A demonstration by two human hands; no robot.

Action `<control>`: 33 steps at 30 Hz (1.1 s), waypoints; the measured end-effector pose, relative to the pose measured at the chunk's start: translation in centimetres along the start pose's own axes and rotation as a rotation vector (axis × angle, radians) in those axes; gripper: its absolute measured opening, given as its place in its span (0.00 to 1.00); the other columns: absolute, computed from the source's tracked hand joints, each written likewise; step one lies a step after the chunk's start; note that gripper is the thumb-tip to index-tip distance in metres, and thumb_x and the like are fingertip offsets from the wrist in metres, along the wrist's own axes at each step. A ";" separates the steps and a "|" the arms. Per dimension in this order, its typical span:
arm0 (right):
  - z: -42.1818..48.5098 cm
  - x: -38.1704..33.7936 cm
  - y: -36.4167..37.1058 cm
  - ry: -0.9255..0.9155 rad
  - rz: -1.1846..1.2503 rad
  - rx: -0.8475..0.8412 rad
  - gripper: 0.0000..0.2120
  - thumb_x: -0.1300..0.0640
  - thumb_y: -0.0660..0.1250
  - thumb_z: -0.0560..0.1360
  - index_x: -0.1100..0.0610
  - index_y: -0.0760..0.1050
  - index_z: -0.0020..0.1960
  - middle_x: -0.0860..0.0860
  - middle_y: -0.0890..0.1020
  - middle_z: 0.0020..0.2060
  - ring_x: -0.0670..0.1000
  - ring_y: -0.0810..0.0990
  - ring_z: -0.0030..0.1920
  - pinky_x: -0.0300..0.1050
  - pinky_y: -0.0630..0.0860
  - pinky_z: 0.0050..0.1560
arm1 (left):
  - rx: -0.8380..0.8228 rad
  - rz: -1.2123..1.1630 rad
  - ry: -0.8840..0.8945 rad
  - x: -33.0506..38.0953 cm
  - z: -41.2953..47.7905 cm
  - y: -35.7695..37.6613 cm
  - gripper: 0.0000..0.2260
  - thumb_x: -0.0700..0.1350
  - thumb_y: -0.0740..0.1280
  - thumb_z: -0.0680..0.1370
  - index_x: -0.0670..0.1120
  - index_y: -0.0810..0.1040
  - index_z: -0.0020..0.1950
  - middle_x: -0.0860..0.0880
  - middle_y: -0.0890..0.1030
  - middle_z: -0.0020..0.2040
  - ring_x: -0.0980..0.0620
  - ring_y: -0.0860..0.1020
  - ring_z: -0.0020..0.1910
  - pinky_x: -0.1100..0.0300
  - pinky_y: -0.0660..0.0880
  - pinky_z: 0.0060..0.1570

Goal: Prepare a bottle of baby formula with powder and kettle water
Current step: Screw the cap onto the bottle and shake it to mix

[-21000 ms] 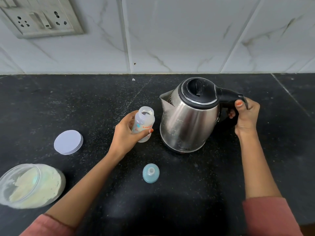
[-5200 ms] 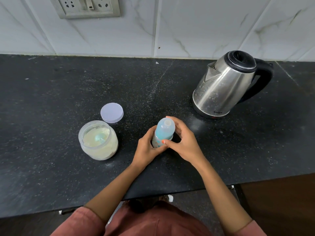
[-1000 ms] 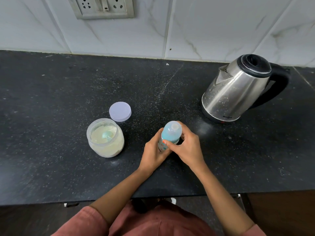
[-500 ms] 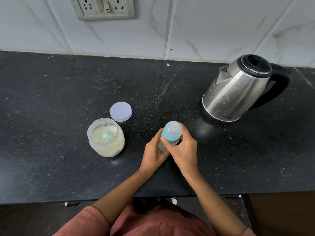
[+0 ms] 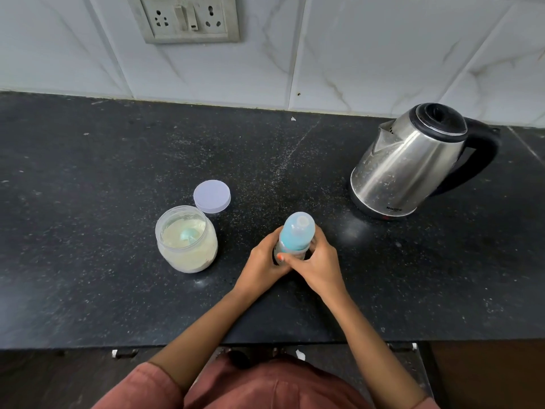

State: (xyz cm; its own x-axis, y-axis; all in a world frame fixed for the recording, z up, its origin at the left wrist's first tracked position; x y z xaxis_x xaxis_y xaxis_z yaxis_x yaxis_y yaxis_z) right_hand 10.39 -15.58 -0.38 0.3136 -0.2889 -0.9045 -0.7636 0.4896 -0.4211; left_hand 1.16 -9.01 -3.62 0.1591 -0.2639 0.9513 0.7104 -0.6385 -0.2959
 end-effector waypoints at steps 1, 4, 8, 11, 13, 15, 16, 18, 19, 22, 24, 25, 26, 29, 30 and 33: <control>0.0 0.3 0.1 0.010 0.001 0.002 0.33 0.61 0.78 0.62 0.56 0.69 0.64 0.45 0.77 0.52 0.42 0.75 0.52 0.19 0.68 0.45 | -0.024 0.034 -0.005 -0.4 -0.1 0.0 0.28 0.43 0.74 0.69 0.49 0.68 0.67 0.55 0.76 0.60 0.62 0.73 0.59 0.70 0.69 0.56; 0.3 0.7 0.4 0.032 0.009 -0.007 0.28 0.62 0.78 0.62 0.57 0.73 0.59 0.47 0.79 0.48 0.42 0.76 0.48 0.21 0.70 0.41 | -0.071 0.169 -0.034 -1.7 -0.6 -0.5 0.33 0.46 0.74 0.68 0.47 0.65 0.70 0.51 0.73 0.66 0.56 0.70 0.64 0.62 0.67 0.63; 0.7 0.8 -0.4 0.050 0.104 0.048 0.22 0.65 0.77 0.62 0.54 0.73 0.51 0.43 0.78 0.43 0.36 0.76 0.42 0.22 0.71 0.41 | -0.086 0.348 -0.063 -2.4 -0.6 -1.3 0.32 0.46 0.70 0.73 0.47 0.58 0.73 0.48 0.62 0.73 0.52 0.58 0.73 0.61 0.52 0.70; 1.0 1.4 -2.1 0.160 0.385 0.123 0.17 0.67 0.74 0.65 0.54 0.74 0.49 0.48 0.81 0.45 0.41 0.79 0.44 0.31 0.77 0.45 | -0.056 0.521 0.008 -2.5 -0.1 -1.9 0.29 0.47 0.66 0.76 0.43 0.58 0.73 0.46 0.60 0.74 0.51 0.54 0.74 0.65 0.43 0.69; 1.0 1.7 -2.9 0.280 0.606 0.140 0.13 0.66 0.70 0.69 0.53 0.75 0.48 0.48 0.81 0.44 0.45 0.80 0.46 0.40 0.78 0.47 | -0.028 0.639 0.020 -2.7 0.5 -2.2 0.27 0.48 0.63 0.77 0.41 0.59 0.72 0.43 0.61 0.73 0.47 0.55 0.74 0.59 0.42 0.69; 0.9 1.8 -3.6 0.401 0.795 0.149 0.08 0.63 0.66 0.73 0.54 0.74 0.49 0.49 0.80 0.45 0.47 0.79 0.47 0.43 0.77 0.45 | -0.011 0.744 -0.010 -2.9 1.1 -2.3 0.26 0.52 0.58 0.78 0.39 0.61 0.71 0.41 0.62 0.72 0.43 0.58 0.73 0.53 0.44 0.69; 0.8 1.8 -3.8 0.446 0.866 0.152 0.06 0.60 0.65 0.74 0.54 0.73 0.50 0.50 0.80 0.46 0.47 0.79 0.47 0.43 0.78 0.44 | -0.022 0.796 -0.023 -3.0 1.4 -2.1 0.27 0.54 0.54 0.78 0.38 0.63 0.70 0.40 0.64 0.71 0.42 0.60 0.72 0.51 0.46 0.69; 0.7 1.7 -3.9 0.496 0.984 0.144 0.05 0.57 0.63 0.75 0.53 0.73 0.50 0.51 0.81 0.47 0.47 0.80 0.47 0.44 0.80 0.41 | -0.037 0.897 -0.038 -3.4 2.0 -1.7 0.28 0.55 0.50 0.77 0.37 0.67 0.68 0.39 0.69 0.68 0.40 0.66 0.68 0.44 0.52 0.66; 0.6 1.6 -3.8 0.510 1.036 0.133 0.05 0.56 0.63 0.75 0.53 0.73 0.51 0.51 0.81 0.47 0.48 0.80 0.48 0.44 0.81 0.41 | -0.022 0.935 -0.041 -3.5 2.2 -1.7 0.27 0.55 0.50 0.77 0.37 0.69 0.66 0.39 0.70 0.67 0.40 0.68 0.67 0.43 0.54 0.65; 0.4 1.4 -3.3 0.546 1.186 0.072 0.14 0.50 0.63 0.73 0.53 0.72 0.57 0.53 0.81 0.51 0.51 0.80 0.51 0.45 0.82 0.40 | 0.008 0.959 -0.052 -3.8 2.4 -1.8 0.28 0.55 0.47 0.77 0.38 0.66 0.69 0.41 0.67 0.70 0.42 0.65 0.69 0.45 0.52 0.67; 0.4 1.2 -2.8 0.591 1.249 0.017 0.22 0.46 0.64 0.70 0.54 0.71 0.61 0.55 0.81 0.52 0.53 0.82 0.49 0.44 0.82 0.38 | 0.007 0.961 -0.052 -3.9 2.4 -1.8 0.29 0.56 0.44 0.77 0.40 0.62 0.71 0.42 0.62 0.73 0.44 0.60 0.72 0.49 0.49 0.69; 0.3 1.3 -2.6 0.621 1.263 -0.005 0.25 0.44 0.65 0.68 0.55 0.71 0.60 0.56 0.81 0.51 0.53 0.83 0.46 0.43 0.82 0.36 | 0.003 0.967 -0.052 -4.0 2.4 -1.7 0.30 0.57 0.42 0.77 0.41 0.60 0.72 0.43 0.60 0.73 0.45 0.58 0.73 0.50 0.47 0.69; 0.1 1.4 -2.3 0.654 1.275 -0.020 0.27 0.43 0.66 0.66 0.57 0.72 0.59 0.56 0.82 0.50 0.53 0.84 0.44 0.42 0.82 0.35 | 0.005 0.971 -0.051 -4.0 2.4 -1.7 0.30 0.57 0.42 0.77 0.41 0.59 0.73 0.43 0.60 0.74 0.45 0.58 0.73 0.50 0.47 0.69; -0.3 1.2 -1.8 0.687 1.280 -0.035 0.25 0.44 0.66 0.65 0.58 0.73 0.56 0.57 0.81 0.49 0.53 0.84 0.43 0.43 0.82 0.34 | 0.015 0.979 -0.050 -4.1 2.4 -1.8 0.29 0.56 0.42 0.78 0.41 0.58 0.73 0.43 0.60 0.73 0.45 0.59 0.72 0.50 0.48 0.69; -0.4 1.2 -1.8 0.672 1.256 -0.032 0.22 0.45 0.66 0.68 0.57 0.73 0.57 0.56 0.81 0.49 0.53 0.83 0.44 0.44 0.82 0.35 | 0.014 0.981 -0.047 -4.1 2.4 -1.8 0.29 0.56 0.42 0.78 0.41 0.58 0.73 0.43 0.60 0.74 0.45 0.58 0.73 0.50 0.47 0.69; -0.3 0.8 -2.8 0.495 0.962 0.046 0.06 0.56 0.65 0.73 0.53 0.75 0.50 0.50 0.82 0.45 0.48 0.81 0.47 0.46 0.81 0.43 | 0.014 0.986 -0.049 -4.2 2.4 -1.7 0.29 0.56 0.41 0.77 0.41 0.57 0.73 0.44 0.59 0.74 0.46 0.57 0.73 0.51 0.46 0.69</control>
State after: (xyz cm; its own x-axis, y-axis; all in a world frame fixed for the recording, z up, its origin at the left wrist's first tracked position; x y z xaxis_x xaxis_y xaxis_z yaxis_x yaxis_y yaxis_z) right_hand 12.58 -17.39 0.11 -0.6764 -0.0617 -0.7339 -0.5422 0.7161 0.4396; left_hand 0.88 -5.06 -6.92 0.7127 -0.6426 0.2814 0.2522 -0.1395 -0.9575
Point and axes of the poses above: each hand's wrist, its own z-axis towards the middle knuckle, its own y-axis out of the palm, x = y × z, the point moved 7 cm from there along z, towards the middle knuckle
